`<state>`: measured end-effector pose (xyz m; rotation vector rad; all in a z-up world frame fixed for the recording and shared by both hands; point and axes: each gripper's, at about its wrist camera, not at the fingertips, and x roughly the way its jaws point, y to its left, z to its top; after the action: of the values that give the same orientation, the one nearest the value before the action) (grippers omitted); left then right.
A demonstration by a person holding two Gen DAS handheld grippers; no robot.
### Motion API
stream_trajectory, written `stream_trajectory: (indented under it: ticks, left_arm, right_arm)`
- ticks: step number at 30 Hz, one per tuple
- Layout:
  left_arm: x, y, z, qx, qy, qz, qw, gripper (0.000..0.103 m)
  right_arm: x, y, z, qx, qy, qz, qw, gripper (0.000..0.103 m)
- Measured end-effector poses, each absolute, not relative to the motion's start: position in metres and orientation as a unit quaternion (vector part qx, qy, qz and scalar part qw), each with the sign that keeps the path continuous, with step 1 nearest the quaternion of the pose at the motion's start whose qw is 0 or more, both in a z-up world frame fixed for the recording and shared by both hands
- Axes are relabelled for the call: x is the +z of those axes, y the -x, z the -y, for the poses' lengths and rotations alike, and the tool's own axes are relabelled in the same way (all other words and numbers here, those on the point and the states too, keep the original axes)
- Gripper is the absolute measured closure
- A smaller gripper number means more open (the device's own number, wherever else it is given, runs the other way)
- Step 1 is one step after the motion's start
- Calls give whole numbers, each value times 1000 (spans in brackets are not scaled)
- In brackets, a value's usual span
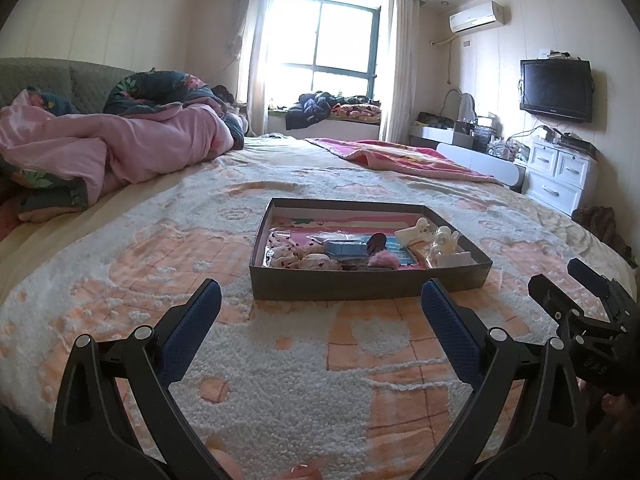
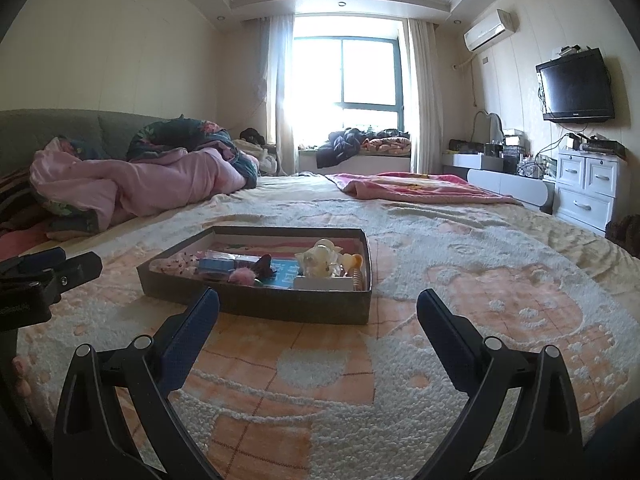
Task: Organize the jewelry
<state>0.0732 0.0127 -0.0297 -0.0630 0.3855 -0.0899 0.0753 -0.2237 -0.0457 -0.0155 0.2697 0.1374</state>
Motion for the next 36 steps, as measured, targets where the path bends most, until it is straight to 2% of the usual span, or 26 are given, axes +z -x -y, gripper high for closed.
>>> stream_trajectory:
  ticks: [36]
  left_arm:
    - [-29, -73, -13, -46, 32, -191, 980, 11]
  right_arm:
    - [-48, -75, 225, 69, 7, -137, 988, 7]
